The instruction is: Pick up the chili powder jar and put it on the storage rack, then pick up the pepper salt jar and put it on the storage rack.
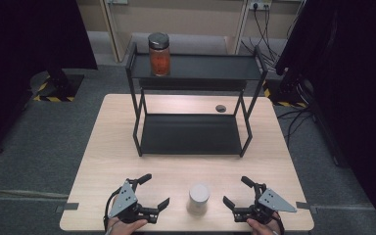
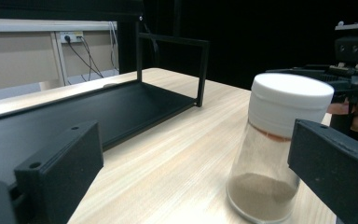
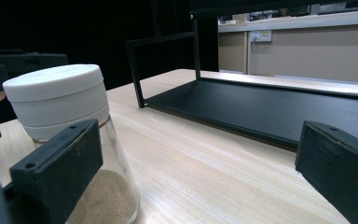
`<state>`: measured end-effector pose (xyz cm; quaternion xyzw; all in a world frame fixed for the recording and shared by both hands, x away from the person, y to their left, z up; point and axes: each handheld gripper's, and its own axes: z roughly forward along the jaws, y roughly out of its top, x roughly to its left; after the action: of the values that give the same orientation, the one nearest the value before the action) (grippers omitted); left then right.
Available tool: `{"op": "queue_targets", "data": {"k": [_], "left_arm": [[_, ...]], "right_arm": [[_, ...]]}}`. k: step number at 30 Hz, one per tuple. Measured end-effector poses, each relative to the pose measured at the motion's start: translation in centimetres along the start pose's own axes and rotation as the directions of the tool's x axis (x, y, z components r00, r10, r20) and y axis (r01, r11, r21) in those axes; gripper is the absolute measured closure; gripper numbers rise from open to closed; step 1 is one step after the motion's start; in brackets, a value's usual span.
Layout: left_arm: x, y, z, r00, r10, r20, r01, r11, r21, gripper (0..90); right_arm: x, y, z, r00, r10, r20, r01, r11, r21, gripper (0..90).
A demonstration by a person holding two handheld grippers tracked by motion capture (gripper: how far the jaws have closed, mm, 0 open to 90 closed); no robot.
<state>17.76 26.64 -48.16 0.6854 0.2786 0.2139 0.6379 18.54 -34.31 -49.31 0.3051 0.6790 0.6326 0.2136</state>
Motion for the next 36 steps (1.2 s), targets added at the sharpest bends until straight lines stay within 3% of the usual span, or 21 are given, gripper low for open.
{"op": "queue_targets", "data": {"k": [11,28,36], "left_arm": [[-0.8,-1.6,-0.6,1.0,0.002,0.002,-0.002,0.9999,0.012,2.8],[-1.2,-2.0,-0.8,0.9997,0.023,-0.002,-0.023,0.9994,0.025,2.8],[-1.2,-2.2,-0.9,0.9998,0.015,-0.011,-0.015,0.9995,0.028,2.8]], "right_arm": [[0.0,0.0,0.1,0.9999,-0.013,-0.011,0.013,1.0,0.0,1.0],[0.1,0.0,-0.1,0.9995,-0.025,-0.021,0.025,1.0,-0.007,1.0],[0.2,0.1,0.0,0.9988,-0.032,-0.038,0.032,0.999,-0.011,0.8]]}}
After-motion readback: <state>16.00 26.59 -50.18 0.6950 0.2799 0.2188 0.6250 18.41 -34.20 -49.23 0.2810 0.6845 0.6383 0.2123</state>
